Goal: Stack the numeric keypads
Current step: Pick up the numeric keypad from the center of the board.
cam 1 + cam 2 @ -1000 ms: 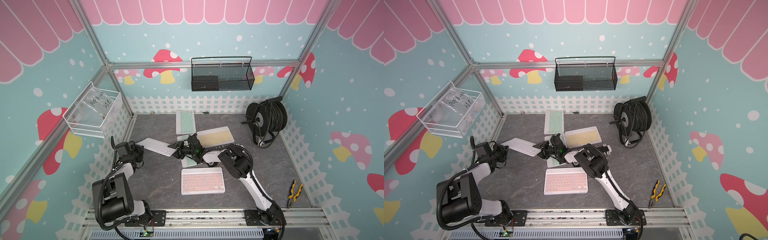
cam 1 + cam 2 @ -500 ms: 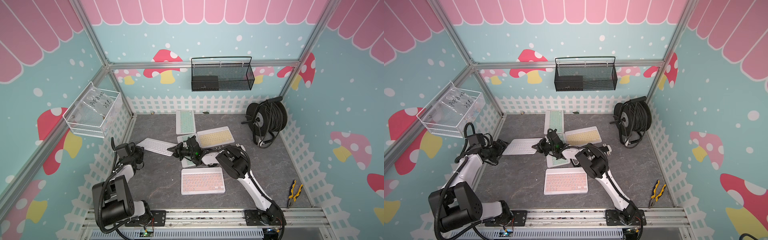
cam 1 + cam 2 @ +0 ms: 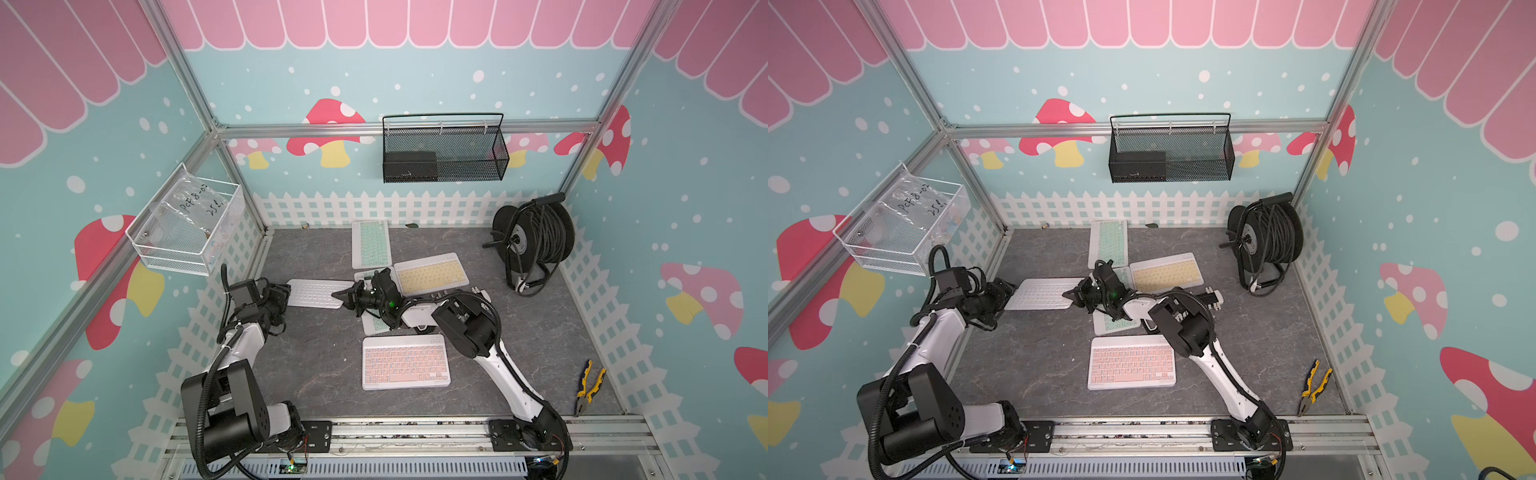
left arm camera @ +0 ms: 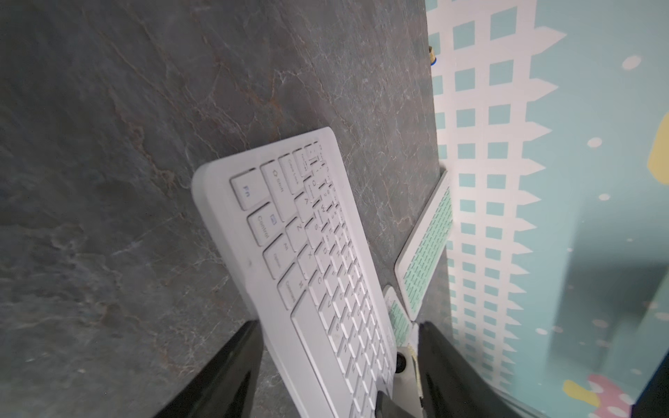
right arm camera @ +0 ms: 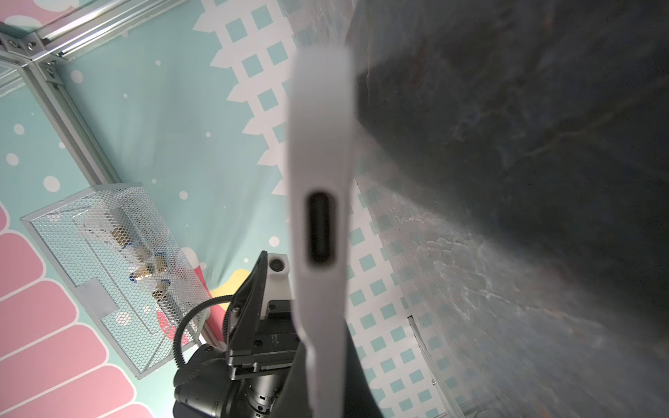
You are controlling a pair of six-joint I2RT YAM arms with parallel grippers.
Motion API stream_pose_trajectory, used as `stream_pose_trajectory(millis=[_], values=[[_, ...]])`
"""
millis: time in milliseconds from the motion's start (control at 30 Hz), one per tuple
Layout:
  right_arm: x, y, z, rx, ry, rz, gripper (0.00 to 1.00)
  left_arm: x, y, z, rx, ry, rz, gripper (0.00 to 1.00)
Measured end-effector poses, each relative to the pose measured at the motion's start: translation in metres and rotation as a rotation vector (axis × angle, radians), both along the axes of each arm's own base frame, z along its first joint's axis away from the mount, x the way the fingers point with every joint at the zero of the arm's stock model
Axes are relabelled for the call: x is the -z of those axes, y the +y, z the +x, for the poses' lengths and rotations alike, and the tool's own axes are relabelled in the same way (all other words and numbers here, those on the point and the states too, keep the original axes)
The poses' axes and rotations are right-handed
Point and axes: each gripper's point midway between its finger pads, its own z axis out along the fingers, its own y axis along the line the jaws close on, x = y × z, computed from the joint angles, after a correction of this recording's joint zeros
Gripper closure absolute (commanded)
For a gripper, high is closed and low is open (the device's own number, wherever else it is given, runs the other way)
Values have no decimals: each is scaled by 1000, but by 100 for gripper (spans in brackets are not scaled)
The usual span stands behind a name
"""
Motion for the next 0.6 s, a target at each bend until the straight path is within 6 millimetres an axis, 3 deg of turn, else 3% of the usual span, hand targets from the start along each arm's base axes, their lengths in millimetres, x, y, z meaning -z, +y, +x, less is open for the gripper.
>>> stream_pose_trajectory(millis=[200, 367, 500, 600], values=[[-1, 4, 1, -13, 18, -17, 93, -18, 8, -3, 67, 77, 126, 16], [3, 5, 2, -41, -5, -72, 93, -17, 6, -13, 147, 128, 170, 15], [1, -5, 6, -56, -97, -157, 93, -13, 1, -21, 200, 153, 164, 14], [-16, -20, 15, -60, -209, -236, 93, -21, -3, -20, 240, 138, 154, 12]])
